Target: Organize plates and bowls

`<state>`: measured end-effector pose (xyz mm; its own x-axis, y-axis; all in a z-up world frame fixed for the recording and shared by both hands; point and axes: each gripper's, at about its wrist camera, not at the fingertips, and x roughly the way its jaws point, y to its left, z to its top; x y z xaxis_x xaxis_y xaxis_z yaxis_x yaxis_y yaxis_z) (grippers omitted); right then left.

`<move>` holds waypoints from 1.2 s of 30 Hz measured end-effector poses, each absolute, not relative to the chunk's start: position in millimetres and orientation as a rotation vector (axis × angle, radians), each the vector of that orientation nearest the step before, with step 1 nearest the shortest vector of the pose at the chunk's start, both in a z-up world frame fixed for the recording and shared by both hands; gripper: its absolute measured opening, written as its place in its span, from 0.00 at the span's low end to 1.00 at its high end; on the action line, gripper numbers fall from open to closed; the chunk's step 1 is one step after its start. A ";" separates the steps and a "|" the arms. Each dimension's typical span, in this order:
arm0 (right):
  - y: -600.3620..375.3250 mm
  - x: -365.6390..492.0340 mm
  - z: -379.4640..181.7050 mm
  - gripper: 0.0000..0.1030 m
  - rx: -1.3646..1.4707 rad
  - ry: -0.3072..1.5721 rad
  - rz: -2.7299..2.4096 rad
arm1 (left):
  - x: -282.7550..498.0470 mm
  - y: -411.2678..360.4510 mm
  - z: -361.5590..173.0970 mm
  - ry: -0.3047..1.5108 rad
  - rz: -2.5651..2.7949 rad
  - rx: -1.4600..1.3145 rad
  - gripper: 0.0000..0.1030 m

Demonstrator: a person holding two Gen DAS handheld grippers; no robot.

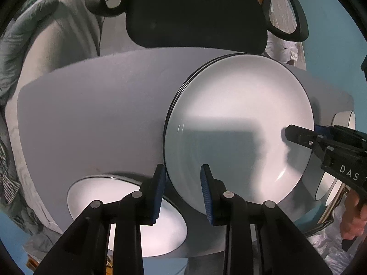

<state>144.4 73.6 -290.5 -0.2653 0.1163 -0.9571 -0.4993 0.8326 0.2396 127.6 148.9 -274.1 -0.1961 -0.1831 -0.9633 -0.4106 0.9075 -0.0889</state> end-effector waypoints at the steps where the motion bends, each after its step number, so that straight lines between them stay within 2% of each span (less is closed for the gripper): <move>1: 74.0 144.6 -290.2 0.27 -0.297 1.746 0.603 | 128.2 148.9 -273.8 1.777 0.214 -0.444 0.29; 8: 71.4 142.0 -286.6 0.27 -0.298 1.733 0.601 | 122.5 147.0 -272.9 1.773 0.194 -0.437 0.29; 17: 78.7 135.3 -280.2 0.28 -0.384 1.682 0.578 | 107.2 152.5 -265.2 1.723 0.207 -0.500 0.37; 18: 80.0 134.0 -278.7 0.31 -0.403 1.670 0.570 | 105.9 153.4 -263.6 1.718 0.208 -0.508 0.37; 19: 81.9 132.8 -276.8 0.41 -0.429 1.652 0.557 | 103.7 154.4 -261.3 1.712 0.209 -0.517 0.37; 26: 91.1 129.0 -265.8 0.43 -0.486 1.612 0.560 | 90.5 158.1 -245.6 1.656 0.218 -0.560 0.37; 29: 95.0 123.0 -255.9 0.44 -0.527 1.570 0.562 | 78.7 160.2 -233.7 1.616 0.234 -0.559 0.43; 31: 98.9 115.5 -246.5 0.57 -0.573 1.520 0.560 | 68.1 161.4 -226.2 1.589 0.249 -0.554 0.44; 33: 102.8 107.7 -237.1 0.63 -0.631 1.463 0.556 | 57.2 162.5 -217.8 1.566 0.257 -0.551 0.45; 36: 109.1 95.1 -226.7 0.64 -0.724 1.385 0.550 | 46.9 162.6 -210.7 1.535 0.273 -0.550 0.50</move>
<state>95.1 109.1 -226.7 0.1216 -0.0659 -0.9904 -0.7275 0.6729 -0.1341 46.9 162.6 -210.7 0.0374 -0.1698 -0.9848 -0.4984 0.8510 -0.1657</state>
